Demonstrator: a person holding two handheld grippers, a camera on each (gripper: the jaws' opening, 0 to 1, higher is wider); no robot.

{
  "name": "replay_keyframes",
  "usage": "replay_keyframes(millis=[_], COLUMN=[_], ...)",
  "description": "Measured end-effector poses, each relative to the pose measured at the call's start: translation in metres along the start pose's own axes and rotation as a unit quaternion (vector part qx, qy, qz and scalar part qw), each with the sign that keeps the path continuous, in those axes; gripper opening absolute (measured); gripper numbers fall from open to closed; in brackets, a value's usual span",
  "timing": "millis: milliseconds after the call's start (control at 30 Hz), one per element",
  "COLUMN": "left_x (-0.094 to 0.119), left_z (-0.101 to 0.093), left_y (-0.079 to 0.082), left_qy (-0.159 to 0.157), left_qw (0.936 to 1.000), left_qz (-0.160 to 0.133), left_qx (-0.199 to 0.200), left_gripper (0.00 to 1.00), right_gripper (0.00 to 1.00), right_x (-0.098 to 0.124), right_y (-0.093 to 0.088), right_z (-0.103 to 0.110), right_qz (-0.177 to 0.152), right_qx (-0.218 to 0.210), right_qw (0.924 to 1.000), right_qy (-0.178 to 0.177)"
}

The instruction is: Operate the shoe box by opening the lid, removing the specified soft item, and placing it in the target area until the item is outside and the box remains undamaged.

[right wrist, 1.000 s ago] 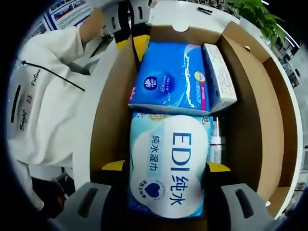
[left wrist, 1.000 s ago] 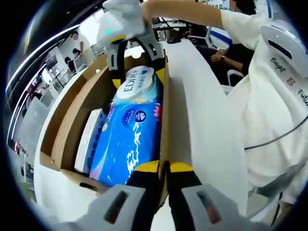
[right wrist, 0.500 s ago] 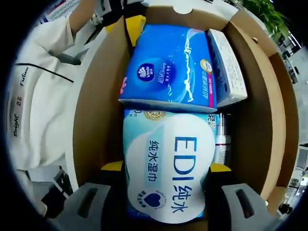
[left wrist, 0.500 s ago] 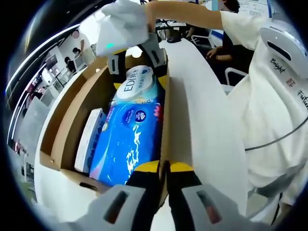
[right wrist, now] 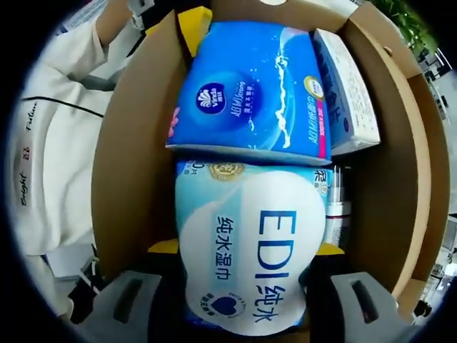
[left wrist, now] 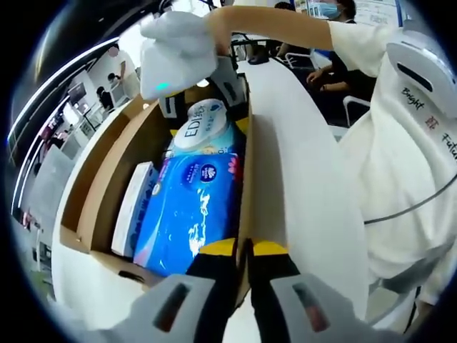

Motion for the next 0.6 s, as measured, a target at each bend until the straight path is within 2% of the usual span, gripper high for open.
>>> replay_keyframes(millis=[300,367,533,600], left_x=[0.0009,0.0009,0.0009,0.0007], left_z=[-0.0006,-0.0007,-0.0005,-0.0007], left_y=[-0.0005,-0.0005,-0.0007,-0.0007], left_qy=[0.004,0.004,0.002,0.003], left_qw=[1.0,1.0,1.0,1.0], left_qz=[0.0,0.001,0.001,0.001], left_qx=[0.004,0.005,0.006,0.006], left_gripper=[0.05,0.05,0.05,0.05], right_gripper=[0.7,0.7,0.69,0.69], right_x=[-0.0001,0.001,0.0012,0.0016], right_y=[0.0013,0.0003,0.0012,-0.0008], right_z=[0.0025,-0.0035,-0.0031,-0.0009], right_qz=[0.008,0.004,0.023,0.014], right_qx=[-0.003,-0.004,-0.002,-0.008], right_qw=[0.9999,1.0,0.9997,0.9998], right_qy=[-0.006,-0.003,0.008,0.008])
Point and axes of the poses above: the point that each gripper's makers call its tool centre point, and the gripper's own axes: x roughly backward along the fingers, z roughly to its left, y roughly out of its top, the point moved 7 cm from there along x, roughly backward along the fingers
